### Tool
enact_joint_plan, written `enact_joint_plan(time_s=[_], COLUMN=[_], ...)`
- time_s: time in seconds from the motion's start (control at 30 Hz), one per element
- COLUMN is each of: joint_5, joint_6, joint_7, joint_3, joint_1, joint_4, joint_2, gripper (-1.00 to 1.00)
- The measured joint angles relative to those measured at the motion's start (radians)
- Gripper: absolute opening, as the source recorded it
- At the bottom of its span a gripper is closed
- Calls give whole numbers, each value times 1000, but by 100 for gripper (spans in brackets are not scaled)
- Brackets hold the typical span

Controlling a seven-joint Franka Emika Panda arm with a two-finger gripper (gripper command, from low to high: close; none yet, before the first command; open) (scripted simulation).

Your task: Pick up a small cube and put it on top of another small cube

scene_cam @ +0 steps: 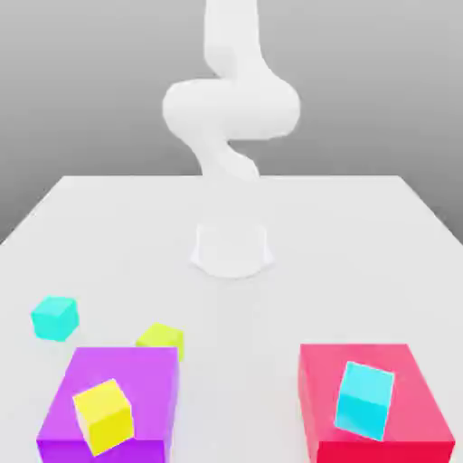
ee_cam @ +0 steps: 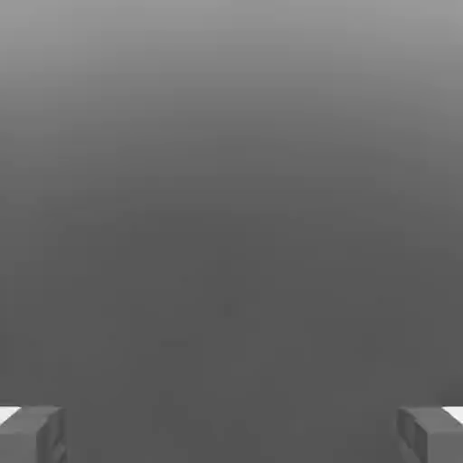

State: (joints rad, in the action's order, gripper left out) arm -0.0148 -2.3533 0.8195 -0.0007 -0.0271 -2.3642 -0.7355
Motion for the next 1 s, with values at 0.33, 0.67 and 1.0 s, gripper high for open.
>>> enact_joint_plan(time_s=[0.33, 0.67, 1.0], joint_5=[-54, 22, 78], joint_6=[-252, -593, -766], joint_7=[84, 74, 33], joint_3=[-38, -107, -10], joint_1=[-126, -215, -297], joint_4=[-300, -557, -530], joint_2=[314, 751, 961], gripper=[0, 0, -100])
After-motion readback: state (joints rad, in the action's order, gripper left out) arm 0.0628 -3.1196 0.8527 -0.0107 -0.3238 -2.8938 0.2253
